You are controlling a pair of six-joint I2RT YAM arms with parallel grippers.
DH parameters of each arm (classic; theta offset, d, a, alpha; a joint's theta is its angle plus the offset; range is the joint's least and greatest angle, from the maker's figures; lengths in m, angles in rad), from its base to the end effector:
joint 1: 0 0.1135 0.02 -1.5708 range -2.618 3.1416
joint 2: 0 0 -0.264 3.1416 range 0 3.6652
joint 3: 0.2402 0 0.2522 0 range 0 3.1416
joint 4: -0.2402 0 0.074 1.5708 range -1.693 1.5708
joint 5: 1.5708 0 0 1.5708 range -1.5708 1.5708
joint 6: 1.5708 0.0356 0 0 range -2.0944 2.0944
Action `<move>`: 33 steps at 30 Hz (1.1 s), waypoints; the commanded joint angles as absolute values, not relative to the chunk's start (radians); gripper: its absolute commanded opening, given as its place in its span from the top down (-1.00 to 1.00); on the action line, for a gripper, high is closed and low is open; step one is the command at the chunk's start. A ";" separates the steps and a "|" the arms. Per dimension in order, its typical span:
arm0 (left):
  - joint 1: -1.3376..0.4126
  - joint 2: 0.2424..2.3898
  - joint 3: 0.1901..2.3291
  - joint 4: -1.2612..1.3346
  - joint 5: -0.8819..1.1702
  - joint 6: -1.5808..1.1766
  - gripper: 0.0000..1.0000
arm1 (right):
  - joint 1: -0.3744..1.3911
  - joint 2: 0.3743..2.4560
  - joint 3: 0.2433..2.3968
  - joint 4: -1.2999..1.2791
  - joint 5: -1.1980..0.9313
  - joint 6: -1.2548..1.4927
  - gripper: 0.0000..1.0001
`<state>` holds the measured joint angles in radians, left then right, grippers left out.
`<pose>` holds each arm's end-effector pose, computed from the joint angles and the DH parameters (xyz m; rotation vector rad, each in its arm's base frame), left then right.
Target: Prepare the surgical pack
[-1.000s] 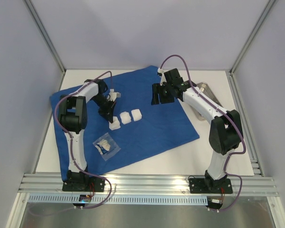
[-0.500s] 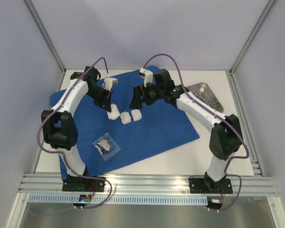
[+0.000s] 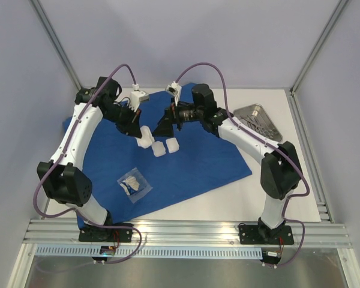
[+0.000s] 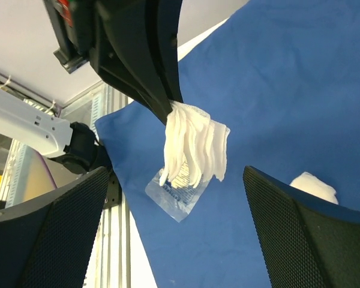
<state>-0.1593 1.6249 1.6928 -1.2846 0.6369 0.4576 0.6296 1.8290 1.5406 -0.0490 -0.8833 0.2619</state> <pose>0.3029 -0.0701 0.3573 0.9346 2.4286 -0.7778 0.3317 0.2757 0.3246 -0.9924 1.7857 1.4184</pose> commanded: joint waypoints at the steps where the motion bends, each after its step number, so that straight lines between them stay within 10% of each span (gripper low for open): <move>1: -0.169 1.582 1.741 -1.301 0.684 0.495 1.00 | 0.655 1.858 1.546 0.051 -0.950 0.273 -0.93; 15: -0.176 1.572 1.741 -1.310 0.739 0.485 1.00 | 0.678 1.956 1.560 0.193 -0.928 0.449 -0.69; 23: -0.176 1.583 1.746 -1.301 0.738 0.479 1.00 | 0.680 1.965 1.563 0.201 -0.963 0.468 0.61; 30: -0.176 1.592 1.746 -1.289 0.732 0.463 1.00 | 0.678 1.951 1.552 0.209 -0.959 0.492 0.99; 32: -0.176 1.594 1.753 -1.261 0.700 0.418 0.49 | 0.675 1.948 1.552 0.207 -0.953 0.520 0.99; 33: -0.176 1.594 1.755 -1.250 0.684 0.405 -0.30 | 0.670 1.948 1.551 0.206 -0.950 0.535 0.99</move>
<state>-0.1707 1.6115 1.7107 -1.2900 0.6899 0.4458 0.6769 1.9640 1.5414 0.1478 -0.9501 0.4911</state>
